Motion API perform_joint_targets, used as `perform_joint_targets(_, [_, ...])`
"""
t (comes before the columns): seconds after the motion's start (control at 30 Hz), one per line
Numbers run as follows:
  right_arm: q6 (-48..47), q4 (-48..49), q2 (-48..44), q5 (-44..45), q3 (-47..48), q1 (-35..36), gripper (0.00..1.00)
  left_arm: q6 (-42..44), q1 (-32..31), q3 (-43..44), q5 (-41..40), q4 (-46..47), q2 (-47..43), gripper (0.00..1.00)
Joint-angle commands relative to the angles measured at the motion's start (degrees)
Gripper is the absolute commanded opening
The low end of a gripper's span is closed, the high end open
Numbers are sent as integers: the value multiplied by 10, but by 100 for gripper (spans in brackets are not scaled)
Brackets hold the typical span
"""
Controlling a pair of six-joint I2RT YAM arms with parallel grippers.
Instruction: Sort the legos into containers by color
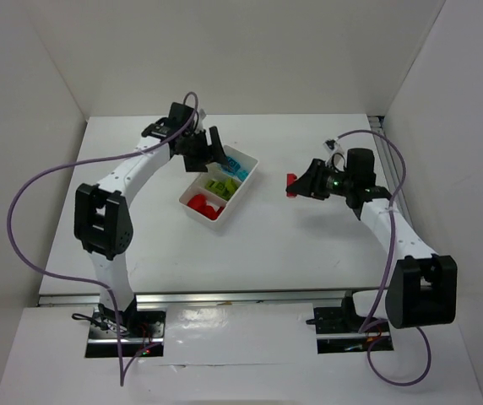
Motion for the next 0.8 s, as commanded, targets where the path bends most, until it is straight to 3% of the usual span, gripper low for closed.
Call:
perform_joint_targets(0.0, [-34,-29,14,51,62,62,0,25,14,63,-33,-13,-83,86])
perform_joint_targets(0.2, [-92,-84,72,195,176,252,1,25,75,75,-56,-19,-145,84])
perform_joint_targets(0.33, [-114,-99,138,264,242,340,3,12,107,29,-88,-6,-205,86])
perform_joint_targets(0.6, [-125,-54,284,327,332,413,4,-11,174,-39,-76,11,-251,86])
perform_joint_targets(0.73, [-131,-61,342,352,396,430,15,-11,180,-45,-59,19,-251,86])
perform_joint_targets(0.77, [-131,-68,351,373,402,436,34,-11,180,-45,-59,19,-251,86])
